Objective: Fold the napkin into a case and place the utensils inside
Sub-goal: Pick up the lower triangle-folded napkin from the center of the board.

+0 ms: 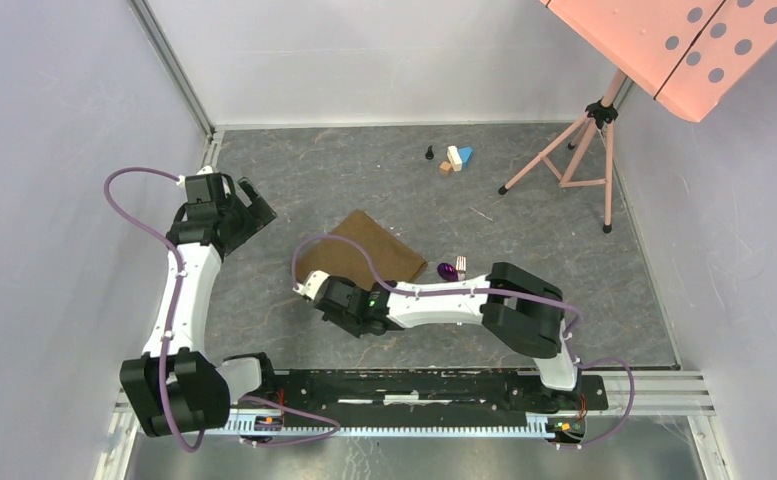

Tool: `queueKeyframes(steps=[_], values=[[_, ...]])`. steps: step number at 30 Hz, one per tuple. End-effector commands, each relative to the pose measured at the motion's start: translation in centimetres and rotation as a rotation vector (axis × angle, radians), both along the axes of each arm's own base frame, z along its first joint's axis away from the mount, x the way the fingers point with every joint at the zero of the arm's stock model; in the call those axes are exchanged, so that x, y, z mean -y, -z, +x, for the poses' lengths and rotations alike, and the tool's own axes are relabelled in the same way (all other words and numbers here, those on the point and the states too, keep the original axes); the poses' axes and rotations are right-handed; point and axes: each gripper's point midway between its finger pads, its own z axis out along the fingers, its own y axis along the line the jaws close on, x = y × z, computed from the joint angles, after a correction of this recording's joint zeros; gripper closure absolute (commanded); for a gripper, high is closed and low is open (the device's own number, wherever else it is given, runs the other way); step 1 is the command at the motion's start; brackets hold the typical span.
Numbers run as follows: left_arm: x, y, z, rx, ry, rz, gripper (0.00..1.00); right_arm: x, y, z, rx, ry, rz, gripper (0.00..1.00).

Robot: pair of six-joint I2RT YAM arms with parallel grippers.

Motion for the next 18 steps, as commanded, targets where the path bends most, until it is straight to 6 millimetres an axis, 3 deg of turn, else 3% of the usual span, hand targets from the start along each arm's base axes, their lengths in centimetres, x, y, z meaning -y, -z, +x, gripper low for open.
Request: queueKeyframes(steps=[1, 4, 13, 18], values=[[0.9, 0.5, 0.9, 0.008, 0.019, -0.059, 0.00, -1.3, -4.8, 0.8, 0.009, 0.012, 0.195, 1.00], [2.2, 1.5, 0.7, -0.046, 0.046, -0.129, 0.00, -0.9, -4.8, 0.7, -0.038, 0.014, 0.236, 1.00], [6.9, 6.8, -3.9, -0.300, -0.033, -0.473, 0.00, 0.4, -4.8, 1.4, -0.112, 0.054, 0.332, 1.00], [8.4, 8.9, -5.3, -0.326, -0.086, -0.593, 0.02, 1.8, -4.7, 2.4, -0.146, 0.107, 0.386, 1.00]])
